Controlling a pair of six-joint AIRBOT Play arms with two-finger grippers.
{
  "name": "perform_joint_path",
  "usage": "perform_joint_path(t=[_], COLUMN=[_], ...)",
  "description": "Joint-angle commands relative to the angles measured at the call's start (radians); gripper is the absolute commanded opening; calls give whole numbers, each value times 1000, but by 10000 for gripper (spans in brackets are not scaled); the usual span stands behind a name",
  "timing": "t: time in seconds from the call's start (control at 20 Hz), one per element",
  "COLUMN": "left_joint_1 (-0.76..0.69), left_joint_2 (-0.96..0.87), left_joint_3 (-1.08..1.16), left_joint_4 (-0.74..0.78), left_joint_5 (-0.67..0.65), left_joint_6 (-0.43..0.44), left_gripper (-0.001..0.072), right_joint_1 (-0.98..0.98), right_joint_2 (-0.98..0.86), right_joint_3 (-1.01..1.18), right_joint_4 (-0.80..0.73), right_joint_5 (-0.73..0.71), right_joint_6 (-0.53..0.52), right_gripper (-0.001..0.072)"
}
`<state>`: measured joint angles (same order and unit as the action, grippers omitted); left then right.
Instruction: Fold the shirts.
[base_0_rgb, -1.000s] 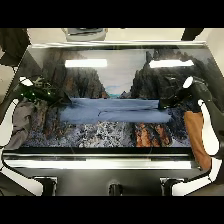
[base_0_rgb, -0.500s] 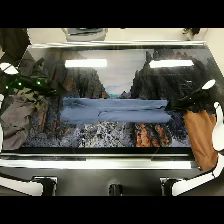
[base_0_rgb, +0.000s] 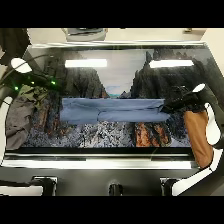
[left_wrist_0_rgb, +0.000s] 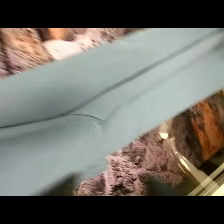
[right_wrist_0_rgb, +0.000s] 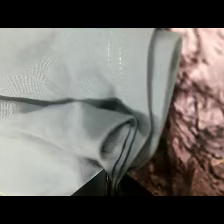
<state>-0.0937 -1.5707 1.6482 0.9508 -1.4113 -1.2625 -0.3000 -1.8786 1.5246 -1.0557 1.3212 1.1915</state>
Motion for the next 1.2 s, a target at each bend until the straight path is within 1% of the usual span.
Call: perform_joint_path(t=[0.0, 0.05, 0.1, 0.25, 0.3, 0.4, 0.45, 0.55, 0.65, 0.75, 0.85, 0.95, 1.0, 1.1, 1.15], left_joint_1=[-90, -125, -163, -285, -319, -389, -422, -472, -511, -554, -605, -642, -643, -608, -580], left_joint_2=[-1, -6, -13, -57, -81, -140, -180, -270, -351, -415, -463, -499, -502, -470, -437], left_joint_3=[-87, -124, -163, -238, -236, -219, -192, -111, -34, 12, 32, 39, 39, 38, 38], left_joint_4=[-3, -11, -39, -194, -233, -322, -358, -391, -405, -526, -651, -749, -759, -737, -678], left_joint_5=[108, 169, 232, 389, 438, 557, 583, 582, 586, 606, 651, 663, 660, 634, 612], left_joint_6=[-87, -118, -143, -144, -145, -190, -190, -204, -268, -266, -263, -236, -205, -148, -148], left_gripper=[77, 37, 38, 37, 37, 36, 36, 36, 36, 36, 37, 36, 35, 33, 32], right_joint_1=[10, 12, 13, 13, 13, 13, 13, 13, 13, 13, 12, 13, 13, 13, 13], right_joint_2=[67, 119, 174, 372, 432, 541, 592, 681, 761, 831, 884, 903, 897, 861, 835], right_joint_3=[2, 2, 2, 2, 2, 2, 2, 2, 2, 2, 2, 2, 2, 2, 2], right_joint_4=[94, 100, 101, 105, 105, 105, 105, 105, 104, 104, 98, 95, 95, 122, 171], right_joint_5=[3, 18, 33, 67, 87, 154, 191, 253, 300, 327, 305, 240, 212, 196, 194], right_joint_6=[-95, -121, -137, -137, -138, -137, -137, -136, -123, -97, -91, -84, -84, -86, -106], right_gripper=[43, 43, 42, 42, 42, 42, 42, 42, 43, 44, 44, 45, 45, 44, 44])
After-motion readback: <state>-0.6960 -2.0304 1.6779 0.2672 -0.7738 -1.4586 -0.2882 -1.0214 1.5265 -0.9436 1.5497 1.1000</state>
